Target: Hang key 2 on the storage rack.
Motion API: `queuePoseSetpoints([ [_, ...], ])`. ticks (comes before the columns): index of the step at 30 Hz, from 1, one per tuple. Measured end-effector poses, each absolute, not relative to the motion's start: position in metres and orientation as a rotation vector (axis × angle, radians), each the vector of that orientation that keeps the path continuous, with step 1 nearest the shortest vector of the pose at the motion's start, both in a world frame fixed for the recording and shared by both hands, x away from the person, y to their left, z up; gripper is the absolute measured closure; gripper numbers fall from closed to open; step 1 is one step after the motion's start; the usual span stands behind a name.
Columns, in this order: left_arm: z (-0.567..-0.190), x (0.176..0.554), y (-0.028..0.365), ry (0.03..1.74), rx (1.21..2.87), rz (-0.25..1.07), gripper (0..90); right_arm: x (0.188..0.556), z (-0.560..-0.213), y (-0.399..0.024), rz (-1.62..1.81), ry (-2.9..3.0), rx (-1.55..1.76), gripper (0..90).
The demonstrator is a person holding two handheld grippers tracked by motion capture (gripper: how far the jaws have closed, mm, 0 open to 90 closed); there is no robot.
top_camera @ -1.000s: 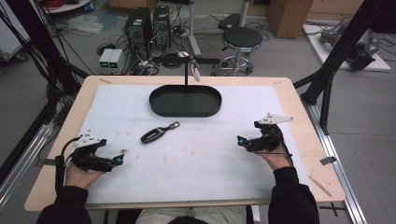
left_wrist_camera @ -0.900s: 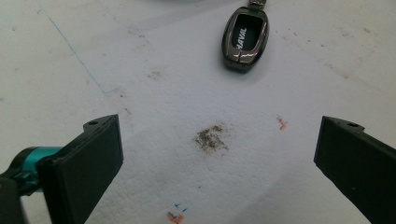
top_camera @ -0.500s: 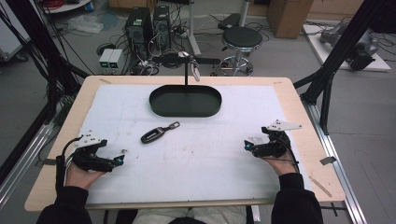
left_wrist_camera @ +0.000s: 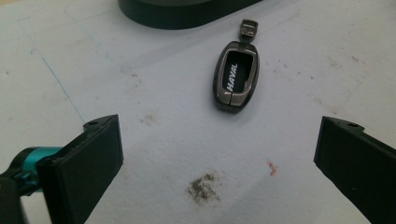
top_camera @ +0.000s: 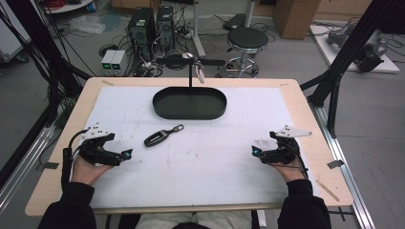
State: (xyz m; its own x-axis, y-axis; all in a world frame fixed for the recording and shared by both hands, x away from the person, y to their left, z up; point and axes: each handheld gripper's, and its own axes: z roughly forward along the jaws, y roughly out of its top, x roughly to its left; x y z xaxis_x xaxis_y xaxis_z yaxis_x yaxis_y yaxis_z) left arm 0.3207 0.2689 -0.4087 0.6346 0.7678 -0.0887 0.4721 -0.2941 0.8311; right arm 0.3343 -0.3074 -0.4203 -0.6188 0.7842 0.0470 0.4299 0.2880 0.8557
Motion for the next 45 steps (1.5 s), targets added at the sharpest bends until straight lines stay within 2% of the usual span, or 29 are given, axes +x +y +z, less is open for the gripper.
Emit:
queuePoseSetpoints([
  [8,-0.399,0.334,0.257,0.961,1.977,0.397,1.7,0.331,-0.423,-0.311,1.252,2.18,1.097,0.7],
  [23,-0.393,0.36,0.228,0.914,2.137,0.37,1.7,0.33,-0.422,-0.314,1.265,2.169,1.095,0.7],
  [45,-0.402,0.389,0.205,0.933,2.257,0.322,1.7,0.33,-0.427,-0.312,1.264,2.187,1.093,0.7],
])
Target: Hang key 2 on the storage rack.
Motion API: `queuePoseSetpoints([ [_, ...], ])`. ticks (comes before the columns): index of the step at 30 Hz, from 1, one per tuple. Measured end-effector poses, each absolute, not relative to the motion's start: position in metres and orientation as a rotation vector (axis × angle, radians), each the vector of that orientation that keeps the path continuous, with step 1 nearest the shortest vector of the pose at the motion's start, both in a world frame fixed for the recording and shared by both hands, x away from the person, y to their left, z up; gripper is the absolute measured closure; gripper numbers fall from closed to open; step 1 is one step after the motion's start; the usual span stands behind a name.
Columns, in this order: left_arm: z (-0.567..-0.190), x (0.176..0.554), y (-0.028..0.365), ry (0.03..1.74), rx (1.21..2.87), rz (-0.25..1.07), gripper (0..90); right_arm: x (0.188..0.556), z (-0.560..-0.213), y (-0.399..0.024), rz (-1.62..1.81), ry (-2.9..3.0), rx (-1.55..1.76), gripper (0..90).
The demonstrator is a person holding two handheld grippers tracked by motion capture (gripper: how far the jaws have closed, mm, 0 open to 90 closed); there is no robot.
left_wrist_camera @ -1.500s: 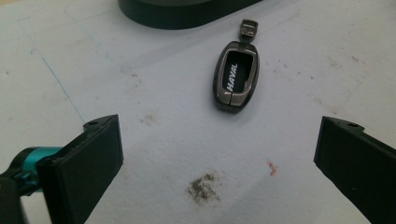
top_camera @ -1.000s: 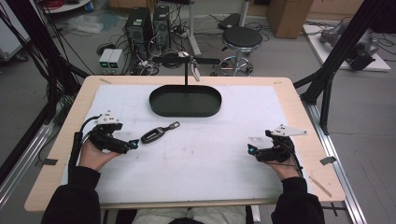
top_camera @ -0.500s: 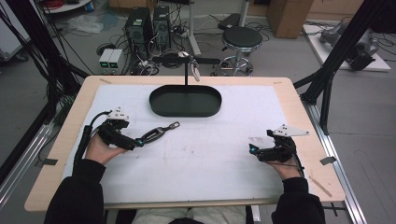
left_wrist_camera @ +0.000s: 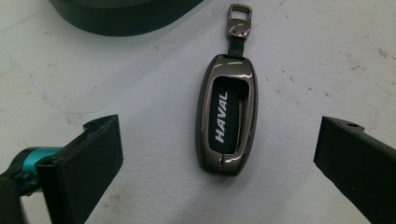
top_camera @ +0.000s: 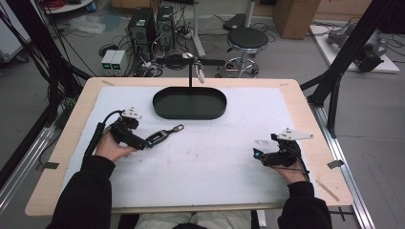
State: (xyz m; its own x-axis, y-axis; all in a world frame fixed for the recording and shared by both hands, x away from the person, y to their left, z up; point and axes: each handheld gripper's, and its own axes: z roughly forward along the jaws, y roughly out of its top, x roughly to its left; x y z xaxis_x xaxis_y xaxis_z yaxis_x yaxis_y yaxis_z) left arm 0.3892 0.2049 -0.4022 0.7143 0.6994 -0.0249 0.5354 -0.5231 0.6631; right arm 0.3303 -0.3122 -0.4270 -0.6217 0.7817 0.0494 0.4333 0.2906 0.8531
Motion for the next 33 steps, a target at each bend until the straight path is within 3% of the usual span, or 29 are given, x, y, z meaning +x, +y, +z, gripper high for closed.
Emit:
queuePoseSetpoints([
  [27,-0.404,0.435,0.152,0.892,2.402,0.264,3.0,0.324,-0.429,-0.308,1.234,2.229,1.04,0.7],
  [33,-0.405,0.441,0.142,0.832,2.431,0.206,16.6,0.323,-0.429,-0.308,1.232,2.236,1.032,0.7],
])
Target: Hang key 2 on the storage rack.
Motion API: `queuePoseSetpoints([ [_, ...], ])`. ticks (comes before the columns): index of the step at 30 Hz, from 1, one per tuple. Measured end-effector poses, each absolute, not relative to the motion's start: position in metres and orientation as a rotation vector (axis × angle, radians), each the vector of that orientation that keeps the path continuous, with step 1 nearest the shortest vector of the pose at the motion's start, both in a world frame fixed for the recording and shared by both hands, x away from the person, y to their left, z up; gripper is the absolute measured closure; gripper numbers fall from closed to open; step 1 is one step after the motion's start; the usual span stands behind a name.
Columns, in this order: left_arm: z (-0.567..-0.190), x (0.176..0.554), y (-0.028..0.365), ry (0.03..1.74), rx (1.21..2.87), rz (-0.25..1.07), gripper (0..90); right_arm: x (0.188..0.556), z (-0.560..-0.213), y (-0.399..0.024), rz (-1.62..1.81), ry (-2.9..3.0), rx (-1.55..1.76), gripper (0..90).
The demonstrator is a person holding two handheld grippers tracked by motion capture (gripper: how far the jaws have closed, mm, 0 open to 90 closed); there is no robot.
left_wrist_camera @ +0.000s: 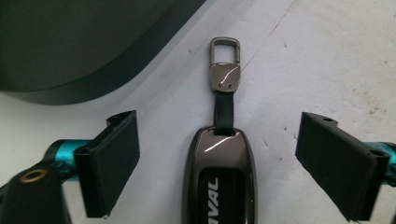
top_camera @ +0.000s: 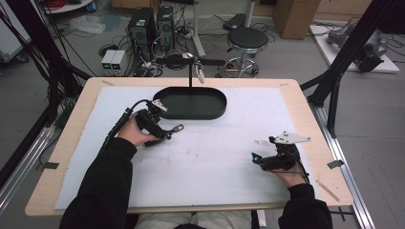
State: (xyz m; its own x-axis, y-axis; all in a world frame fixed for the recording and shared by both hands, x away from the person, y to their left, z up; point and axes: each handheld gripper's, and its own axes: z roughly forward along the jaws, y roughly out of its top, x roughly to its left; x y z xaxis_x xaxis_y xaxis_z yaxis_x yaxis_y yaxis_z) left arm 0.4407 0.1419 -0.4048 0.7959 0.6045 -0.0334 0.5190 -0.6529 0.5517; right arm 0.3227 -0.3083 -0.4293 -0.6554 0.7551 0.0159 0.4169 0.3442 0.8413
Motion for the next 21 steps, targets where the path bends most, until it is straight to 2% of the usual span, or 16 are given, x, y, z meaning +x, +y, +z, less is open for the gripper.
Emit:
queuePoseSetpoints([
  [4,-0.407,0.444,0.134,0.821,2.468,0.212,24.0,0.322,-0.429,-0.31,1.238,2.233,1.039,0.7],
  [7,-0.408,0.445,0.128,0.805,2.497,0.22,33.6,0.322,-0.429,-0.31,1.238,2.234,1.04,0.7],
  [14,-0.415,0.449,0.118,0.846,2.559,0.243,43.3,0.318,-0.429,-0.312,1.224,2.233,1.046,0.7],
  [21,-0.418,0.45,0.116,0.84,2.562,0.213,62.0,0.318,-0.43,-0.313,1.221,2.233,1.051,0.7],
])
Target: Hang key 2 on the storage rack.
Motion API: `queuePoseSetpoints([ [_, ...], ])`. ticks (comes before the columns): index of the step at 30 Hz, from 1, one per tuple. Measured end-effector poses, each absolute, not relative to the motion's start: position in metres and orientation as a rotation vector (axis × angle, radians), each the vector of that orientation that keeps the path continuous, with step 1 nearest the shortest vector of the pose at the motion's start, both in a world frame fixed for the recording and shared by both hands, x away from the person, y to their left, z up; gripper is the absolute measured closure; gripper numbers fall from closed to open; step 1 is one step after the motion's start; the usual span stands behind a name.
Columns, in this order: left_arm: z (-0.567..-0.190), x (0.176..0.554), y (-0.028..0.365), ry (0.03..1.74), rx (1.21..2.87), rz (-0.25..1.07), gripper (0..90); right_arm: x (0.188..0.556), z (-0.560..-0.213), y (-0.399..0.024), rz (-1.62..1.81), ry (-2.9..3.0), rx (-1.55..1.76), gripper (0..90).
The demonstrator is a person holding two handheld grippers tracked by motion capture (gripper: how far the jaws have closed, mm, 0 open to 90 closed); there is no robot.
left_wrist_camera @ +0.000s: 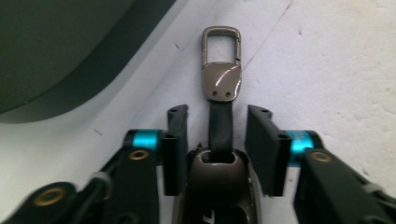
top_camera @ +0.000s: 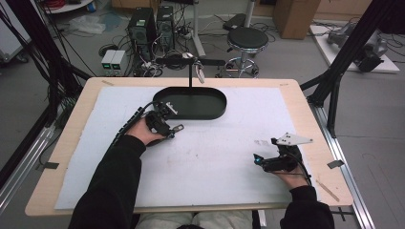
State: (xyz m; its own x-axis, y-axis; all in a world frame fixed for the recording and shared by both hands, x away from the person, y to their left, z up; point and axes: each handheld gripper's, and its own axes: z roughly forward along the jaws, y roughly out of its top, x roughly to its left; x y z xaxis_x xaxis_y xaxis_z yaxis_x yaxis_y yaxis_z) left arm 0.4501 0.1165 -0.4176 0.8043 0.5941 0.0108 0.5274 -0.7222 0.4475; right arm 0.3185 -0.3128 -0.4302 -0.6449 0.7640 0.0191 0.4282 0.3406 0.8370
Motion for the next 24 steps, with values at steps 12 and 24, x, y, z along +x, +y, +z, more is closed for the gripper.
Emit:
queuePoseSetpoints([
  [12,-0.416,0.451,0.119,0.784,2.562,0.208,82.5,0.324,-0.433,-0.309,1.19,2.252,1.048,0.7],
  [24,-0.399,0.446,0.129,0.788,2.53,0.202,84.5,0.325,-0.432,-0.311,1.208,2.242,1.042,0.7],
])
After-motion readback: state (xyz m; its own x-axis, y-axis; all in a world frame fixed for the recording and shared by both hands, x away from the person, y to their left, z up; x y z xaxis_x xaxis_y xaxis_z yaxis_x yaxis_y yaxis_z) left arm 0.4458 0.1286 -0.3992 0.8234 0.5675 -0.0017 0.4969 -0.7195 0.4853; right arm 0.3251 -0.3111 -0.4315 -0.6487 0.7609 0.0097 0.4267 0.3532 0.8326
